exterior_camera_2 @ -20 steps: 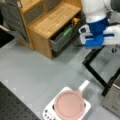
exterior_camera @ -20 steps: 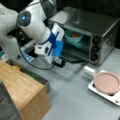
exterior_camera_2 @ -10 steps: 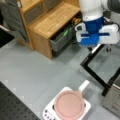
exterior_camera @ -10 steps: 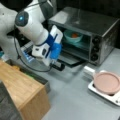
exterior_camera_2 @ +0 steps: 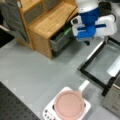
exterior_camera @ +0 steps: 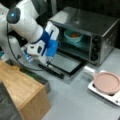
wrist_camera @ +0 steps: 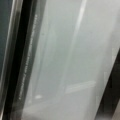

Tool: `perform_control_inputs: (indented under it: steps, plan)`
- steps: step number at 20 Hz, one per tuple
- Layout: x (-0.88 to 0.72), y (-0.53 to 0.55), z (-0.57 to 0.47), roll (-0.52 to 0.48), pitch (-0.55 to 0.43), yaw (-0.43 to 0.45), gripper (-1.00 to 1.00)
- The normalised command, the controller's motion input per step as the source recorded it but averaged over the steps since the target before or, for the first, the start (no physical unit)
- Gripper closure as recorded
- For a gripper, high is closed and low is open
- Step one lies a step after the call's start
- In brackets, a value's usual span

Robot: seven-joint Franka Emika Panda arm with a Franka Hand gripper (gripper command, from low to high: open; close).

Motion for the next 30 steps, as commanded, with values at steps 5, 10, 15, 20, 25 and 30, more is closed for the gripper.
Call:
perform_control_inputs:
  steps: [5,10,15,20,25,30]
  plan:
    - [0.05,0.28,0.03,-0.046,0.111,0.176,-1.00]
    - [-0.01,0.32,0.01,0.078,0.126,0.028,-1.00]
    - [-0.05,0.10,-0.06,0.188,0.049,0.234,-1.00]
    - [-0.06,0.03,-0.03,0.143,0.038,0.451,-1.00]
    - [0.02,0.08,-0.09,0.132,-0.020,0.506,-1.00]
    - [0.09,0.13,-0.12,0.094,-0.066,0.364,-1.00]
